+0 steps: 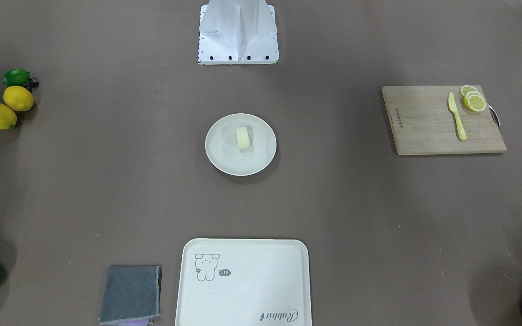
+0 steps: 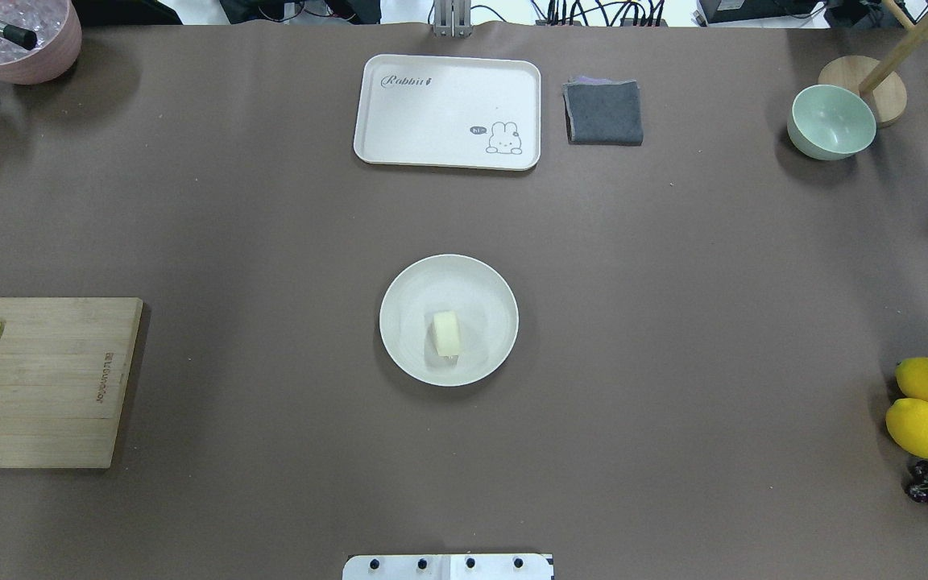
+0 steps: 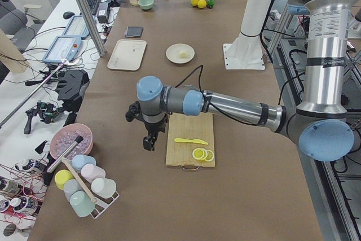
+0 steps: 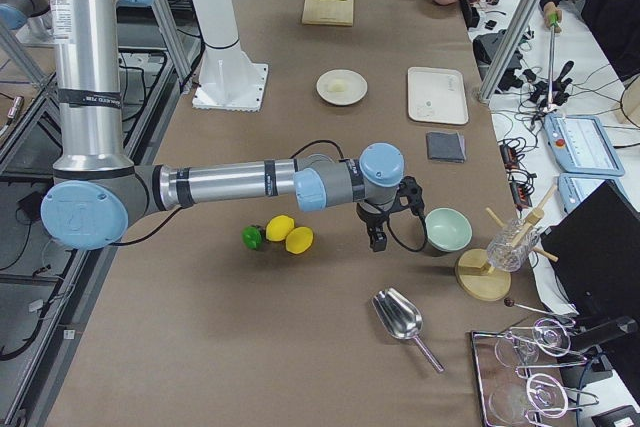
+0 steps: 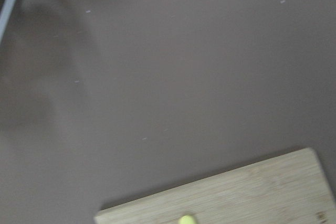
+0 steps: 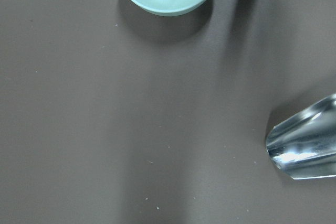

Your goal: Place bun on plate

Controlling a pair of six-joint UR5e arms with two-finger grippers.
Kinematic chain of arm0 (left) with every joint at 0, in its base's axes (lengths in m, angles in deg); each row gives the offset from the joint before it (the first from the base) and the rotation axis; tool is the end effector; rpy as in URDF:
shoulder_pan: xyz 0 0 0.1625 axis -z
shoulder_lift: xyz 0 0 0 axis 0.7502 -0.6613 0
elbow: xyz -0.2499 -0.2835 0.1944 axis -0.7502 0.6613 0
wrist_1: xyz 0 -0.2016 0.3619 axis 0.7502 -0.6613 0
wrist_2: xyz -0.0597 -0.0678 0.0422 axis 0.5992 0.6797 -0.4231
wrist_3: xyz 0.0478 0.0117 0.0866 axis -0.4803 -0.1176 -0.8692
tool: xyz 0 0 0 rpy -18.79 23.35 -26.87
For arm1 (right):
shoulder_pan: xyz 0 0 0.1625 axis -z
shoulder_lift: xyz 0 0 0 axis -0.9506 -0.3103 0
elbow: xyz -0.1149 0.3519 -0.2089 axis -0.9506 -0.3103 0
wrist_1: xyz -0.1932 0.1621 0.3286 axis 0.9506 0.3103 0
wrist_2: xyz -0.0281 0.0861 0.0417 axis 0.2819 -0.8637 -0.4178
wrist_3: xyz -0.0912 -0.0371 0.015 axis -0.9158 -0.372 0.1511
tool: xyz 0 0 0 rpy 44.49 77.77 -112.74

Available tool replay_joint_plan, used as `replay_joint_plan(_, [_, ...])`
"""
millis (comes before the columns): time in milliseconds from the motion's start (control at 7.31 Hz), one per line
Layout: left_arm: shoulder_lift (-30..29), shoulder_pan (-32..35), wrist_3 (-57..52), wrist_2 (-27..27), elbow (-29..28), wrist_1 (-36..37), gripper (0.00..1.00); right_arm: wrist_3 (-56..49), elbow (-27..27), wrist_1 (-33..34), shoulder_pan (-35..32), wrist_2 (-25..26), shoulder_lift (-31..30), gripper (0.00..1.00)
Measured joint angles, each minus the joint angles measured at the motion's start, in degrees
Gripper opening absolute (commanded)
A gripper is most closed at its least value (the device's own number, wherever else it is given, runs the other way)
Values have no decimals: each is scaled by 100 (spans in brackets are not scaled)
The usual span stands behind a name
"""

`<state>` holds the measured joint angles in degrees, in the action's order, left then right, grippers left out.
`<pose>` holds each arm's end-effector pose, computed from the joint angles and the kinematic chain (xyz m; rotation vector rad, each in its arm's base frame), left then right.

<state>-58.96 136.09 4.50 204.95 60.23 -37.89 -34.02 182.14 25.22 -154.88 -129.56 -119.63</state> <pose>-0.0472 -0.4663 0.6131 0.1303 0.7147 0.3491 -0.0037 -0.5037 0.5913 0.1563 -0.8660 -0.2154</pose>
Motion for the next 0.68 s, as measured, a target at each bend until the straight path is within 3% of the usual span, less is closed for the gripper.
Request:
replay_joint_plan(411, [195,222,-123,28,-164,-4,98,-838,-646,22,-407,-1,39,100])
replay_joint_plan(684, [207,231,19,43,-177,-7,98,-1045,-779,91,-518,-8,116,100])
